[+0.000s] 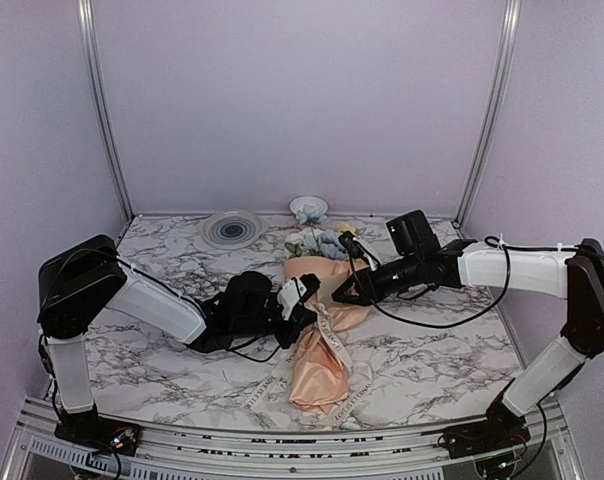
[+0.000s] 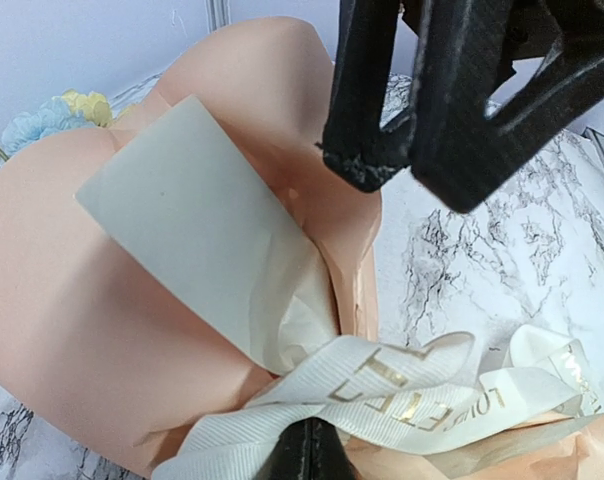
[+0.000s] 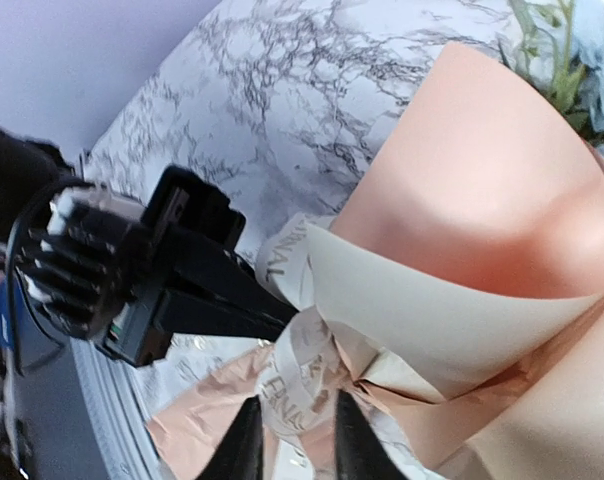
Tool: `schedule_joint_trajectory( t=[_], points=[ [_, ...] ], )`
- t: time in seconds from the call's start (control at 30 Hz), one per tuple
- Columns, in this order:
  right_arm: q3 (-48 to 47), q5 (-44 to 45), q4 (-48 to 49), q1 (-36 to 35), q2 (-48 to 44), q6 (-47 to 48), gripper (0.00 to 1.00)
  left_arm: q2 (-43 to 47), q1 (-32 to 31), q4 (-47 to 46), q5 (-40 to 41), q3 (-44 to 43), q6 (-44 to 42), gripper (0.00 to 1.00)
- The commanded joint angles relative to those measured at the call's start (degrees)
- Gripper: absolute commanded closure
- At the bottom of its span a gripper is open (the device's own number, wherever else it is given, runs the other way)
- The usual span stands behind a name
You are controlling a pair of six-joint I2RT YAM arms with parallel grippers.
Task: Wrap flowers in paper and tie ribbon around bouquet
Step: Cross the half-tied ribbon over the folded bouquet.
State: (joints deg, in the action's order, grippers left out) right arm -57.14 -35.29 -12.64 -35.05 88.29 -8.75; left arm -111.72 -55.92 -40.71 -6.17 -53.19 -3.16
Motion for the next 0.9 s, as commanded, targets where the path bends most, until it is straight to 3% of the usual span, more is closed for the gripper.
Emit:
schedule_joint_trajectory(
  t=[0.0, 0.23, 0.87],
  points=[
    [-0.28, 2.95, -0.70, 0.33, 1.80, -1.13, 0.86, -0.55, 0.29, -1.92, -1.01, 0.22, 0.00, 1.00],
    [-0.46, 1.52, 1.55, -1.79, 6.26, -0.81, 0.95, -0.39, 0.31, -1.84, -1.02, 0.28, -0.09, 1.00],
    [-2.10, -7.68, 7.44, -2.57, 12.22, -0.72, 0.89, -0.25, 0.36, -1.86, -1.18, 0.37, -0.53, 1.00]
  ],
)
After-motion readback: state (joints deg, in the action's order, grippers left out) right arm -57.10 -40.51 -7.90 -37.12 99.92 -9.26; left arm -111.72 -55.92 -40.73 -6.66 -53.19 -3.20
